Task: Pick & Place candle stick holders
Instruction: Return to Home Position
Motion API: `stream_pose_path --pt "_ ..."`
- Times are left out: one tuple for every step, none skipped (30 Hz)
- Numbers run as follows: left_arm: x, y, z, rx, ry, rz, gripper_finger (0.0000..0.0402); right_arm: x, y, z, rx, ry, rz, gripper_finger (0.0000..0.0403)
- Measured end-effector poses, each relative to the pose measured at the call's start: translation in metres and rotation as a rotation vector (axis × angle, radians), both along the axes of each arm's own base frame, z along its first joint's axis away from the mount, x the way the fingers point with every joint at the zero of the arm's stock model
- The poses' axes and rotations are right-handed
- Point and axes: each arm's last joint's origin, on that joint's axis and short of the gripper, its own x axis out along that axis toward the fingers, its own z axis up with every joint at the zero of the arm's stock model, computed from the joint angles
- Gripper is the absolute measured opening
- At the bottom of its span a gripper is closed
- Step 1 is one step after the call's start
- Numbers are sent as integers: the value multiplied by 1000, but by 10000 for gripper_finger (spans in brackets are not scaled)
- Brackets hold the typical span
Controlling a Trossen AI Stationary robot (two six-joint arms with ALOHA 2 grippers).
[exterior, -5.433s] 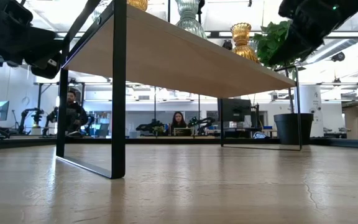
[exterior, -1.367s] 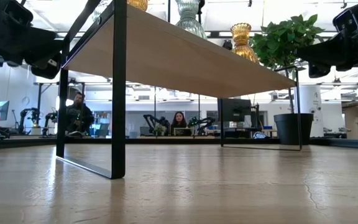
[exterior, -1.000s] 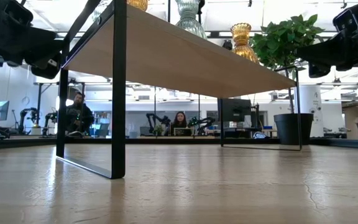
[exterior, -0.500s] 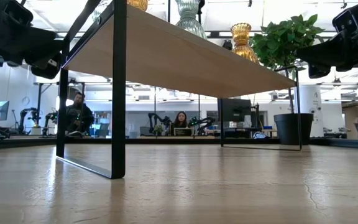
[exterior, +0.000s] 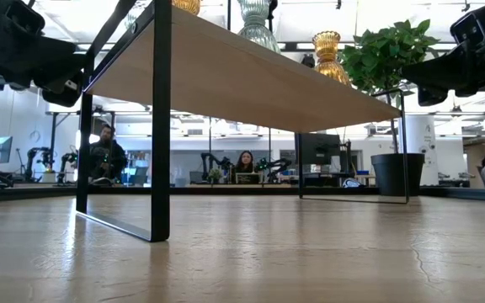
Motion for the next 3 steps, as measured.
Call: stream_pose_path --pt "0 0 0 0 0 0 120 0 0 0 0 0 0 9" --pt "0 0 0 0 0 0 120 0 0 0 0 0 0 9" --pt "0 0 0 0 0 0 120 0 0 0 0 0 0 9"
